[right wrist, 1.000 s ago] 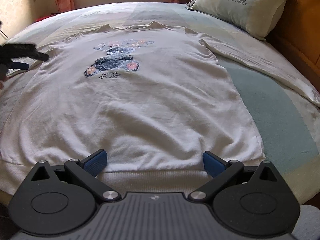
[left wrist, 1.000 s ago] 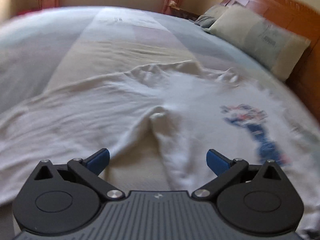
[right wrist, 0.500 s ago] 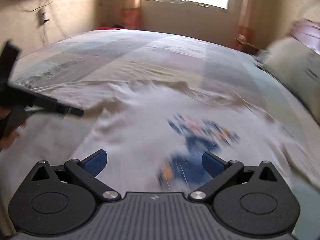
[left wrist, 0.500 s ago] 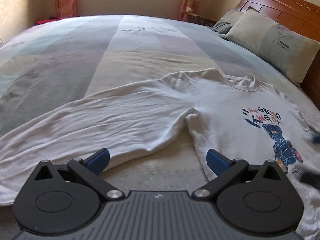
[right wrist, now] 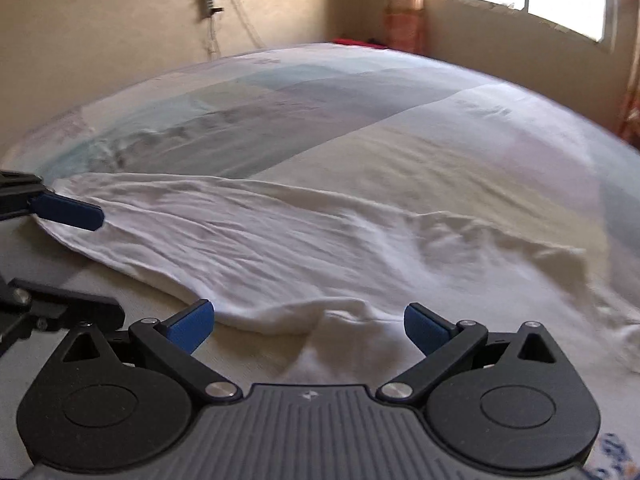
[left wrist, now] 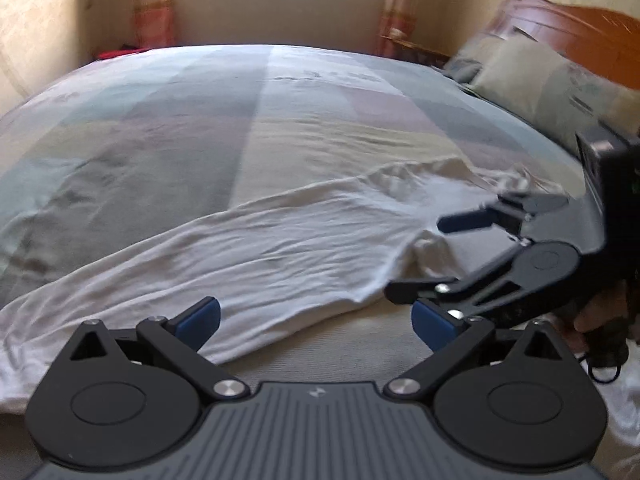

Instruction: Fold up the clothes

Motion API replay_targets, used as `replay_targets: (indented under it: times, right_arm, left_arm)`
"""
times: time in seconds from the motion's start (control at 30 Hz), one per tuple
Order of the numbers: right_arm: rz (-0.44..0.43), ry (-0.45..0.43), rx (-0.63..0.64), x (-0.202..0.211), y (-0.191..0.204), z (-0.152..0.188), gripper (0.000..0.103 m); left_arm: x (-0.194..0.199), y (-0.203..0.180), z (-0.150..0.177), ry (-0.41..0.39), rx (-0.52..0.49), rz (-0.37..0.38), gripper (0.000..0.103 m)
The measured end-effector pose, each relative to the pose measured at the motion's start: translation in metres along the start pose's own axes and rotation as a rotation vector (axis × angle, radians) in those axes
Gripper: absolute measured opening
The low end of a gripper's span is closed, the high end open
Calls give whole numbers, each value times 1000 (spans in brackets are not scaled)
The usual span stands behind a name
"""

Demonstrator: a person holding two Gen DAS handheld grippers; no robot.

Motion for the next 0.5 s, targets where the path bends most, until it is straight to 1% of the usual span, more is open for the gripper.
replay_targets:
  times: [0.07,0.1,0.13,0.2,0.23,0.3,0.33,0.43,0.5]
  right_arm:
    - [-43,-2,28,-2,4,0,103]
    - [-58,14,43,-4,7,2,103]
    - [-69,55,50,-8,8,5,103]
    - [-73,112,90,-10,12,14,103]
    - [-71,129,127,-8,14,18,103]
    - [-71,142,137,0,14,19,103]
    - [-61,139,132,4,14,17,103]
    - [3,46,178,11,19,6,103]
    - [14,11,184,6,22,-2,103]
  left_arm:
    - [3,6,0,-9,14,5,101]
    - [4,8,1,-15,17,9,101]
    - [5,9,1,-16,23,20,101]
    - [4,9,1,-13,30,27,101]
    - [3,9,1,-11,29,18,101]
    - [2,10,0,-10,33,5,101]
    - [3,11,0,-12,39,5,101]
    - [9,14,-2,-33,53,3,101]
    - [14,16,-3,-51,65,14,101]
Point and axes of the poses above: each gripper's, at about its wrist camera, not at the fingertips, and x roughly against the way its jaws point, y to its left, z to its underside, the point moved 2 cm from there along -x, roughly the way its jaws point, and after that the axes turned 1 degree about -x, right-handed, at the moved point
